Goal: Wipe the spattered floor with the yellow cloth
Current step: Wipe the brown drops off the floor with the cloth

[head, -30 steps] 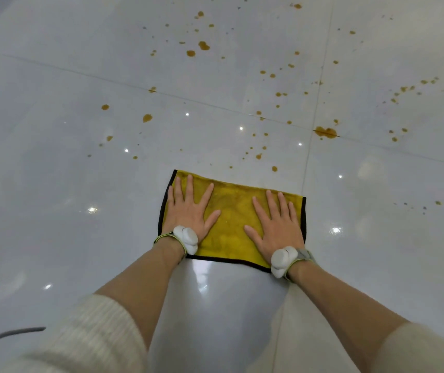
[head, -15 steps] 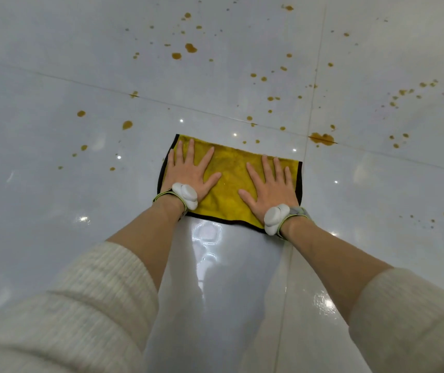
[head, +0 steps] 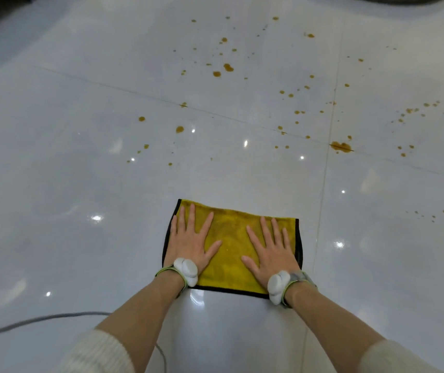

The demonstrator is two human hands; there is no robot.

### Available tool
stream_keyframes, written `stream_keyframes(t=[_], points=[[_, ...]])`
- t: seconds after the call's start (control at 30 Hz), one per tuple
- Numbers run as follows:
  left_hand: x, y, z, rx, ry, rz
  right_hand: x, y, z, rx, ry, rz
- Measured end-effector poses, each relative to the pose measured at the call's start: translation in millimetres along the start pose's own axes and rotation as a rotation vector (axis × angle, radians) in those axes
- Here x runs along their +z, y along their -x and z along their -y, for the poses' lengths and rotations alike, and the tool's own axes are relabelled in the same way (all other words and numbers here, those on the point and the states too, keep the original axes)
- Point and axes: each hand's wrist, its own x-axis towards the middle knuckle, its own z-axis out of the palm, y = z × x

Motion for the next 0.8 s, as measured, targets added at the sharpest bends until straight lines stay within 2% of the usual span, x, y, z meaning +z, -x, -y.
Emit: stream_keyframes(t=[0.17,0.53,0.8], points=[[1,-31,15,-0.007,-0.051,-0.011,-1,-30,-3,-0.051,0.013,-0.043],[-22,-173,94,-0.174,-0.057,-0.051,-49,-216,17,-0.151,-0.044,-0.183],[-27,-181,95,-0.181,-0.058,-0.009,-57,-247,18,-0.211,-0.036,-0.186]])
